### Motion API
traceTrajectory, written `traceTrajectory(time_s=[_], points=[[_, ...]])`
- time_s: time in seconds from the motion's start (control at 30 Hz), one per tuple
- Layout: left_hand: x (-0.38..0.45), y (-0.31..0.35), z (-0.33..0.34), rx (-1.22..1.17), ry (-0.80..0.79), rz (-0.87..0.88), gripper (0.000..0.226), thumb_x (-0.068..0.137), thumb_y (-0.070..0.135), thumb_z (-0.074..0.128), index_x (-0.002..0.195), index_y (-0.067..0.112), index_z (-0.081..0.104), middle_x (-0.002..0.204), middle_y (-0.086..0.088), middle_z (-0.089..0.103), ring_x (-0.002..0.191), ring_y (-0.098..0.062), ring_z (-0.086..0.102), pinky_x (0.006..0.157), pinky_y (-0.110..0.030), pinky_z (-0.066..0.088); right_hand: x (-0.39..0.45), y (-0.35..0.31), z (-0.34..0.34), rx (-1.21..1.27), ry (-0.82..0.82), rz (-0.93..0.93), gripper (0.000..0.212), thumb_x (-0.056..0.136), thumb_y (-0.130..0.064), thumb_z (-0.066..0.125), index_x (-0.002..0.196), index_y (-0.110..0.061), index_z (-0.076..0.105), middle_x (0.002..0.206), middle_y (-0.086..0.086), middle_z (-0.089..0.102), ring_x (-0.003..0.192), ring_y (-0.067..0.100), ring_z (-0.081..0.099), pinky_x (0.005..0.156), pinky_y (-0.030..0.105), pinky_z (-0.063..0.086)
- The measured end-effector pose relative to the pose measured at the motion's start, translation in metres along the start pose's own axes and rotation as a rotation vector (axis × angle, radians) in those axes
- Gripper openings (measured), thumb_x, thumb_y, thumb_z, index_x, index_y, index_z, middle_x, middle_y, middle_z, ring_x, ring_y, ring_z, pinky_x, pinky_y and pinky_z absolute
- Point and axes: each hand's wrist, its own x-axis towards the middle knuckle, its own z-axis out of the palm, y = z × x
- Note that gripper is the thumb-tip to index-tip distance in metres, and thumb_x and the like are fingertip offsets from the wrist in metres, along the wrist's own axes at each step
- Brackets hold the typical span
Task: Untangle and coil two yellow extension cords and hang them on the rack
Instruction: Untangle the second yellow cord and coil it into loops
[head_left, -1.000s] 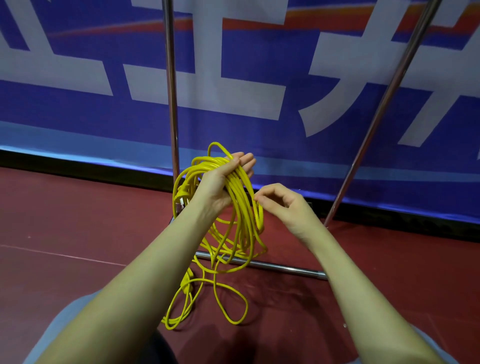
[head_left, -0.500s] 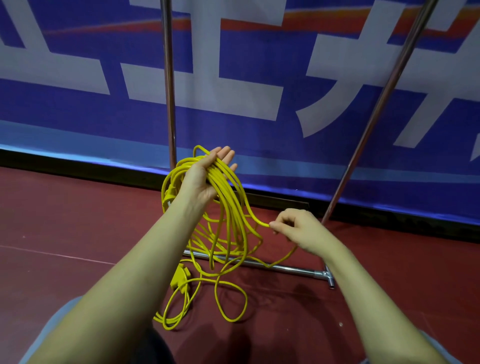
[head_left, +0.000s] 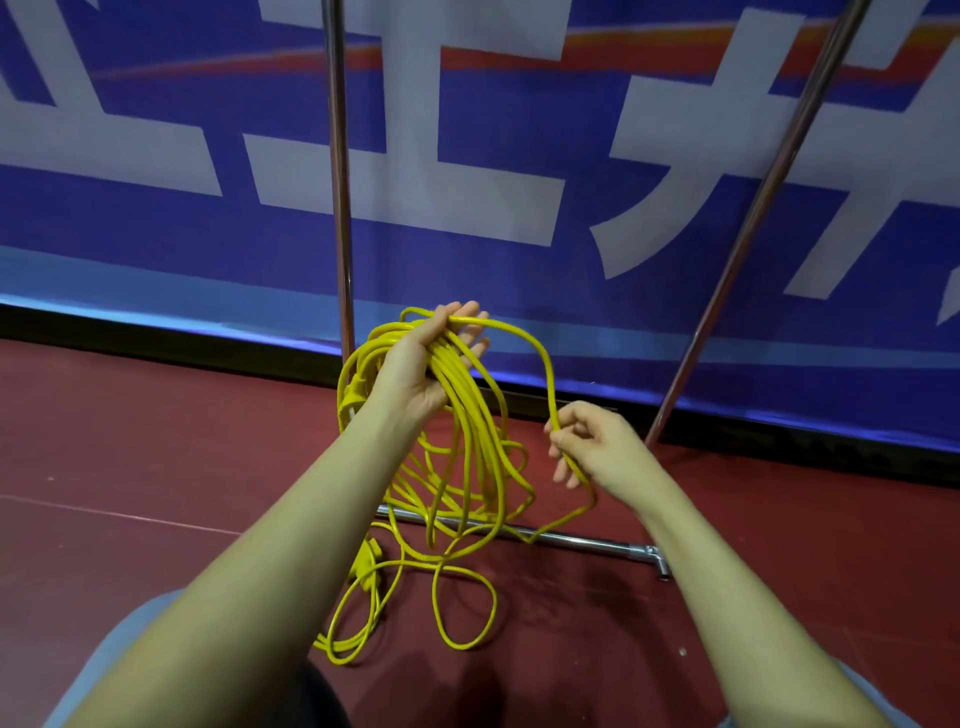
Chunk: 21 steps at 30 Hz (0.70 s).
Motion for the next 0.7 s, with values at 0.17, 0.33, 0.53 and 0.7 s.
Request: traceTrajectory(time_s=[0.17,0.33,0.53,0.7], points=[[0.002,-0.008,0.001,0.109,-0.065,0.027,0.022,0.098,0.024,0.046,0.106,0.007,0.058,0.092,-0.004,0.074,0.093,-0.019,0.068,0.093,-0.038,0.049,0.001,-0.005,0.001,-0.053,0.016,-0.087,0.015,0.09,-0.009,0.06,0.077,-0.016,0.062,0.057,0.0,0.055,0.039,0.008,0.046,0.043,0.02,0.037],[0.001,-0.012,0.002,0.128,-0.106,0.015,0.015,0.095,0.009,0.049,0.107,0.006,0.056,0.095,-0.007,0.073,0.088,-0.021,0.071,0.085,-0.035,0.053,0.0,-0.005,0.0,-0.244,0.135,-0.21,0.017,0.084,-0.033,0.062,0.089,-0.023,0.074,0.08,-0.008,0.071,0.08,0.014,0.065,0.077,0.035,0.049],[-0.001,-0.018,0.002,0.166,-0.063,-0.031,0.013,0.097,0.007,0.045,0.099,0.004,0.058,0.089,-0.009,0.071,0.079,-0.019,0.07,0.08,-0.037,0.055,0.002,-0.017,-0.002,-0.091,0.196,-0.336,0.021,0.089,-0.032,0.044,0.078,-0.021,0.058,0.077,-0.007,0.056,0.069,0.001,0.052,0.067,0.026,0.038],[-0.005,-0.011,0.007,0.139,-0.041,-0.033,0.017,0.099,0.008,0.042,0.093,0.003,0.058,0.072,-0.007,0.072,0.078,-0.019,0.067,0.081,-0.042,0.05,0.004,-0.019,0.003,0.097,-0.025,-0.168,0.026,0.103,-0.014,0.034,0.079,-0.018,0.045,0.09,0.012,0.069,0.042,0.005,0.038,0.049,0.018,0.035]])
